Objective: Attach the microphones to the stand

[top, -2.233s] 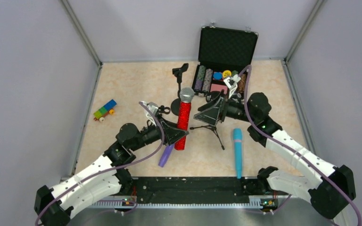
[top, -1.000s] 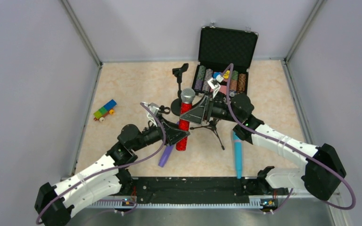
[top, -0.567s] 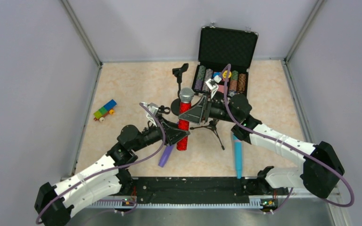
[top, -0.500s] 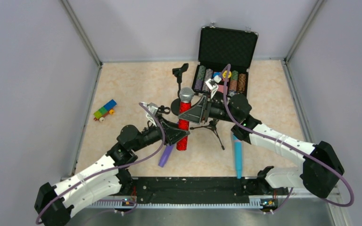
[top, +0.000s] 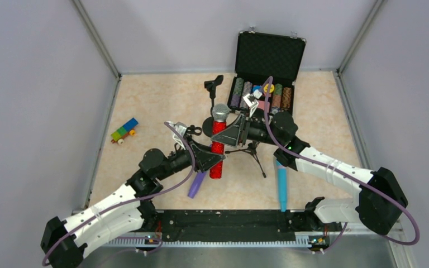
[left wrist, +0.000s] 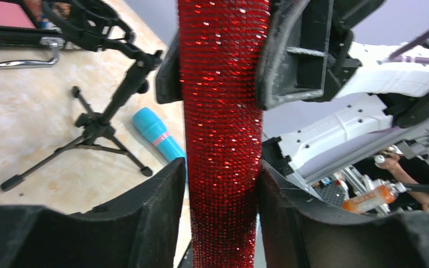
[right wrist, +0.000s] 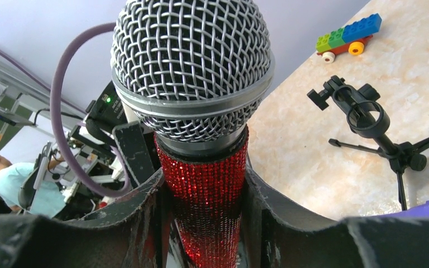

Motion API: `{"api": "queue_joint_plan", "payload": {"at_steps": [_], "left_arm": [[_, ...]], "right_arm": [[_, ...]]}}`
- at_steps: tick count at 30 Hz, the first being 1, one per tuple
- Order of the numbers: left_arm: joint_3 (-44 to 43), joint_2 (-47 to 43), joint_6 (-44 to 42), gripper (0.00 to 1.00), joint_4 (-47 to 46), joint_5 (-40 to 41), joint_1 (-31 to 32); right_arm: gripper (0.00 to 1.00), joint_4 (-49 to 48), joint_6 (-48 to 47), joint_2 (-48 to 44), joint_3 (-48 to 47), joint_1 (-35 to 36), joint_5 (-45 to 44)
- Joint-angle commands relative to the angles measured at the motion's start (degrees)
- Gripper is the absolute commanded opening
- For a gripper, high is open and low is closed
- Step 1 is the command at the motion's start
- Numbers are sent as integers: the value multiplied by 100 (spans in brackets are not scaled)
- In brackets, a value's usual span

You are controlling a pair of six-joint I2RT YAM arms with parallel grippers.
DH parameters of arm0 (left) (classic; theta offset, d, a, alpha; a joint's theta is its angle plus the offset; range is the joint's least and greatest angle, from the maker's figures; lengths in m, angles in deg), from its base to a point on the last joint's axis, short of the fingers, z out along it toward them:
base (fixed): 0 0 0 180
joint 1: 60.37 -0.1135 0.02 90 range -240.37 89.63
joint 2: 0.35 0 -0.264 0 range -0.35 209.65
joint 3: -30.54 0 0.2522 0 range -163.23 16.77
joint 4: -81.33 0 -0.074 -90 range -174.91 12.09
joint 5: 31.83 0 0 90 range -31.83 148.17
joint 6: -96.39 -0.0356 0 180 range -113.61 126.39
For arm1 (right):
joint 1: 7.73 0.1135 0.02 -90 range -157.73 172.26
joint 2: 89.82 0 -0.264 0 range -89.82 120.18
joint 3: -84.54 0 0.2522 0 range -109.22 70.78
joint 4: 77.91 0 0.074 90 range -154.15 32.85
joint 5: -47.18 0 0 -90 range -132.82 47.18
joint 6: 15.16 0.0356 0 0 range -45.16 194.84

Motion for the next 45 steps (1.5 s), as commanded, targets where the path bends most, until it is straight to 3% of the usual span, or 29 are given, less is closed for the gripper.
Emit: {"api": "queue_joint_plan", "payload": {"at_steps": [1,2,5,14,23,30,37,45], "left_arm": [[-70,-149,160,68,320,788,-28],[-66,-179,177,83,397,875,-28],[2,-283,240,98,458,1062,-28],[189,-587,260,99,397,1363,-28],[-160,-205,189,99,780,1513,-24],[-1178,700,-279,99,1670,1341,-28],[-2077,1914,-434,99,1984,1004,0],[-3561,3379,-768,99,2933,1182,405]], "right_arm": [[0,-30,-215,-10,-152,101,-55],[0,73,-277,-21,-159,101,-108],[0,372,-488,-87,-199,97,-312],[0,1309,-1105,-513,-214,80,-1191],[0,2244,-1540,-1000,-345,-328,-1182],[0,2833,-1683,-1557,-337,-1068,-671],[0,3476,-1850,-2024,-378,-1931,-186],[0,4092,-1875,-2311,-363,-3102,627]]}}
